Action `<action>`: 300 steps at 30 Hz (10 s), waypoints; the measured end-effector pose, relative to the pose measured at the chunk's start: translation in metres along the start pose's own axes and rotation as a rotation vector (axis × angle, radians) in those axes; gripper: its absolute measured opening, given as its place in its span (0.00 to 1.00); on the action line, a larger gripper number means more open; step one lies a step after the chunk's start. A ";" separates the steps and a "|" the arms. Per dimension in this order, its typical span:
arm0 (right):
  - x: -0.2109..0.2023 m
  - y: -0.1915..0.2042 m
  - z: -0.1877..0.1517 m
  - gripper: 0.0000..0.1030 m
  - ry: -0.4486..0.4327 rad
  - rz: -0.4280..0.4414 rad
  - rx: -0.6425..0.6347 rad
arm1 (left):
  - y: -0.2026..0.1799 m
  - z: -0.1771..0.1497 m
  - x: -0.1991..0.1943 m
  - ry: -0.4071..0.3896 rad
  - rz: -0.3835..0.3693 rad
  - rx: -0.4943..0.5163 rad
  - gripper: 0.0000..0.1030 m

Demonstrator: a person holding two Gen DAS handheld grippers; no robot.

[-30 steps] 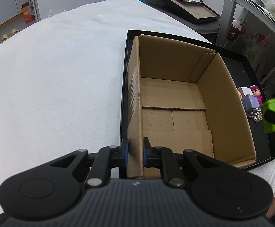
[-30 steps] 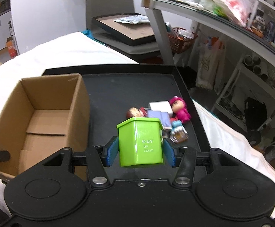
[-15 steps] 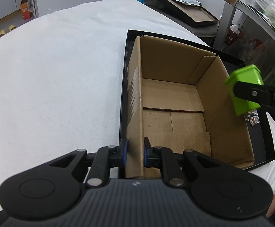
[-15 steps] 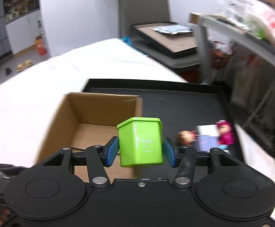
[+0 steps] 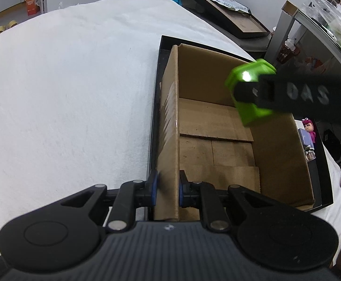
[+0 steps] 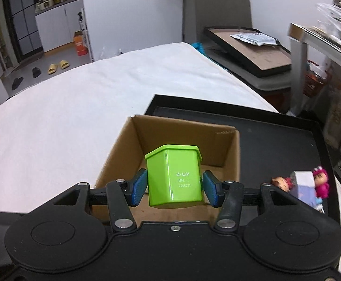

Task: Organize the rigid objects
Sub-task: 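Open the right tool to drop the cup into the box while the left tool releases the wall, then grasp the lavender block figurine on the tray with the right tool, then carry the lavender figurine over the box with the right tool while the left tool grips the box wall, then open the right tool to set the figurine in the box while the left tool releases the wall, then grasp the blue smurf figure with the clear mug using the right tool, then carry the smurf figure over the box with the right tool while the left tool grips the box wall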

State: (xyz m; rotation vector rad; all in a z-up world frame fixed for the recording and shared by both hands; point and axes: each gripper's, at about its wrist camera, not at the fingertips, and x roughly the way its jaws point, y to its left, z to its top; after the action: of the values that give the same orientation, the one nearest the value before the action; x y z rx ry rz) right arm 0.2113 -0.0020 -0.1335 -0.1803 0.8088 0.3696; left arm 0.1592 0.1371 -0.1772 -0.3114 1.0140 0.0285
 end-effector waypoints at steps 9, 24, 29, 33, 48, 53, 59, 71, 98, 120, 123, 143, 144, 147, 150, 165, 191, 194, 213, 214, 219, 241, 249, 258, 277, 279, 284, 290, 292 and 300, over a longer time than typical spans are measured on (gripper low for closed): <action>0.011 0.006 0.016 0.72 -0.031 0.065 -0.013 | -0.001 0.003 0.003 0.006 0.005 -0.004 0.16; -0.023 -0.060 0.005 0.83 -0.005 0.050 0.029 | -0.029 0.015 0.006 0.059 0.116 0.057 0.29; -0.030 -0.085 -0.006 0.84 -0.020 0.034 0.058 | -0.034 0.018 0.004 0.048 0.171 0.082 0.46; -0.031 -0.103 -0.013 0.86 -0.037 0.031 0.109 | -0.041 0.022 0.000 0.054 0.204 0.103 0.58; -0.026 -0.158 -0.054 0.94 -0.129 -0.136 0.275 | -0.076 0.041 0.005 0.065 0.337 0.132 0.79; -0.015 -0.168 -0.061 0.93 -0.099 -0.156 0.280 | -0.088 0.048 0.009 0.058 0.377 0.144 0.80; 0.002 -0.183 -0.067 0.80 -0.051 -0.162 0.299 | -0.100 0.054 0.016 0.055 0.409 0.152 0.81; 0.041 -0.187 -0.067 0.65 0.006 -0.222 0.231 | -0.108 0.065 0.028 0.076 0.471 0.160 0.81; 0.003 -0.178 -0.042 0.42 -0.068 -0.062 0.277 | -0.085 0.063 0.012 0.039 0.351 0.118 0.78; -0.018 -0.129 -0.015 0.42 -0.161 0.010 0.185 | -0.050 0.066 0.016 0.081 0.173 0.073 0.32; -0.019 -0.124 -0.008 0.42 -0.171 0.009 0.177 | -0.046 0.067 0.016 0.091 0.142 0.063 0.27; -0.002 -0.055 0.018 0.43 -0.129 0.063 0.051 | -0.016 0.074 0.020 0.126 0.013 0.015 0.18; 0.001 -0.052 0.019 0.43 -0.120 0.067 0.051 | -0.015 0.074 0.020 0.128 0.006 0.012 0.18; 0.007 -0.044 0.021 0.43 -0.098 0.082 0.046 | -0.011 0.076 0.022 0.139 -0.011 0.003 0.18; 0.013 -0.035 0.023 0.43 -0.083 0.085 0.032 | -0.009 0.075 0.023 0.147 -0.015 0.002 0.18; -0.002 -0.026 0.031 0.50 -0.136 0.098 0.019 | -0.023 0.073 0.017 0.150 0.049 0.047 0.21; -0.009 -0.110 -0.002 0.77 -0.117 -0.080 0.201 | -0.070 0.078 0.022 0.180 0.278 0.131 0.76; -0.004 -0.124 -0.008 0.77 -0.089 -0.102 0.213 | -0.068 0.080 0.025 0.189 0.305 0.117 0.76; 0.037 -0.188 -0.037 0.77 0.102 -0.143 0.215 | -0.089 0.085 0.038 0.184 0.406 0.128 0.77; 0.041 -0.191 -0.039 0.77 0.112 -0.156 0.218 | -0.090 0.086 0.039 0.186 0.410 0.125 0.77; 0.054 -0.203 -0.051 0.77 0.149 -0.170 0.202 | -0.099 0.090 0.041 0.179 0.436 0.119 0.77; 0.065 -0.231 -0.073 0.33 0.185 -0.101 0.228 | -0.106 0.085 0.044 0.171 0.487 0.091 0.77; 0.047 -0.226 -0.065 0.33 0.136 -0.102 0.238 | -0.100 0.085 0.040 0.157 0.451 0.090 0.77; 0.028 -0.218 -0.053 0.33 0.057 -0.165 0.197 | -0.091 0.086 0.040 0.150 0.410 0.079 0.77; 0.013 -0.155 -0.023 0.33 0.004 -0.080 0.084 | -0.067 0.082 0.026 0.119 0.304 0.075 0.76; 0.008 -0.148 -0.017 0.33 -0.009 -0.056 0.084 | -0.063 0.081 0.024 0.115 0.290 0.073 0.73; -0.004 -0.127 -0.007 0.33 -0.042 -0.024 0.061 | -0.055 0.079 0.020 0.103 0.236 0.082 0.61; -0.010 -0.102 0.001 0.33 -0.064 0.022 0.041 | -0.045 0.075 0.024 0.118 0.180 0.062 0.24; -0.010 -0.098 0.003 0.33 -0.063 0.067 0.055 | -0.043 0.073 0.025 0.116 0.181 0.066 0.14; 0.003 -0.079 0.004 0.33 -0.022 0.130 0.066 | -0.034 0.072 0.023 0.107 0.142 0.045 0.09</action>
State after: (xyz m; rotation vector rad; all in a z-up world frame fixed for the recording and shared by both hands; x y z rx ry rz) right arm 0.2464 -0.0726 -0.1320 -0.0620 0.8122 0.4658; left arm 0.2373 0.1210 -0.1533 -0.2010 1.1403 0.1185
